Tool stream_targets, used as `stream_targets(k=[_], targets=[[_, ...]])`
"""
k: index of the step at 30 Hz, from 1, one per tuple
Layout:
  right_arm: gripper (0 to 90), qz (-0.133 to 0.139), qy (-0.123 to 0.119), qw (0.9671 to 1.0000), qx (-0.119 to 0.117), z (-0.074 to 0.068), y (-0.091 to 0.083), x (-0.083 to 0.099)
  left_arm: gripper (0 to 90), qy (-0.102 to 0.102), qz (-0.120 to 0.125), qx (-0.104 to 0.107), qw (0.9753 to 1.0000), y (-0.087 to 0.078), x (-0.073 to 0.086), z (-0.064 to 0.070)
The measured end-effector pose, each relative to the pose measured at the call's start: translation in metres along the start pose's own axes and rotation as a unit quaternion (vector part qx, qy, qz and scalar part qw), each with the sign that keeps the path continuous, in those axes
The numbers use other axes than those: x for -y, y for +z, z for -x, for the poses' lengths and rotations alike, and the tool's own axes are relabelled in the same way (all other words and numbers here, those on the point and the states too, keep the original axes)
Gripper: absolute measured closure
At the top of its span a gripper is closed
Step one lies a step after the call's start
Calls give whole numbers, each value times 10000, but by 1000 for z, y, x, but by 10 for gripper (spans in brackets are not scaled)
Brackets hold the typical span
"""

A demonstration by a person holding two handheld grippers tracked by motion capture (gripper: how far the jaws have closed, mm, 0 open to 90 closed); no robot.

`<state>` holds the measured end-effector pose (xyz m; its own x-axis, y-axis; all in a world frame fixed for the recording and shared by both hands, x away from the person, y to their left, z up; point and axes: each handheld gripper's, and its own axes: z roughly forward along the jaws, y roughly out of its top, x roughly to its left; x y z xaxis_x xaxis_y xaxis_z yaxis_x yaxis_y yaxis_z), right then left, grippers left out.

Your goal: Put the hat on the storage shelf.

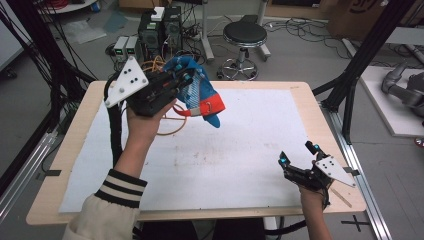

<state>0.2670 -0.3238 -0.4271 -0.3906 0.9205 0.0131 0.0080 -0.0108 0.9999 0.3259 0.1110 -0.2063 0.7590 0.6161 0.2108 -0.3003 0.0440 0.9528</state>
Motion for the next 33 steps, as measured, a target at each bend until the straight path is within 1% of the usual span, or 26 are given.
stream_targets(k=[2,5,7,9,12,16,18,21,25,26,28,29,33], targets=[[34,0,22,10000,-1,0,0,0,886,56,22,-26,10000,7,-2,-5],[34,-1,44,10000,12,1,0,0,886,63,30,-74,9999,18,-6,-12],[34,-9,44,10000,5,1,0,1,886,112,37,-95,9999,25,-8,-17],[34,6,41,10000,-10,2,0,1,886,89,67,-111,9999,30,-9,-21],[34,15,76,10000,-23,1,1,0,886,63,63,-137,9999,40,-9,-29],[34,29,99,9999,-47,1,2,0,886,127,-8,-156,9998,49,-9,-40],[34,45,99,9999,-78,1,3,-1,886,121,-53,-178,9998,51,-9,-48],[34,85,70,9998,-151,0,4,-2,886,81,-90,-291,9995,54,-7,-62],[34,95,36,9997,-235,-3,7,-4,887,141,-182,-464,9987,56,-4,-76],[34,95,-10,9996,-282,-4,8,-4,887,155,-212,-492,9984,56,-3,-80],[34,92,15,9995,-304,-5,8,-4,886,155,-235,-531,9982,57,-2,-85],[34,101,-2,9995,-303,-5,9,-4,886,148,-238,-554,9981,56,-1,-88],[34,72,53,9996,-282,-4,8,-4,887,144,-211,-605,9978,52,-1,-96]])
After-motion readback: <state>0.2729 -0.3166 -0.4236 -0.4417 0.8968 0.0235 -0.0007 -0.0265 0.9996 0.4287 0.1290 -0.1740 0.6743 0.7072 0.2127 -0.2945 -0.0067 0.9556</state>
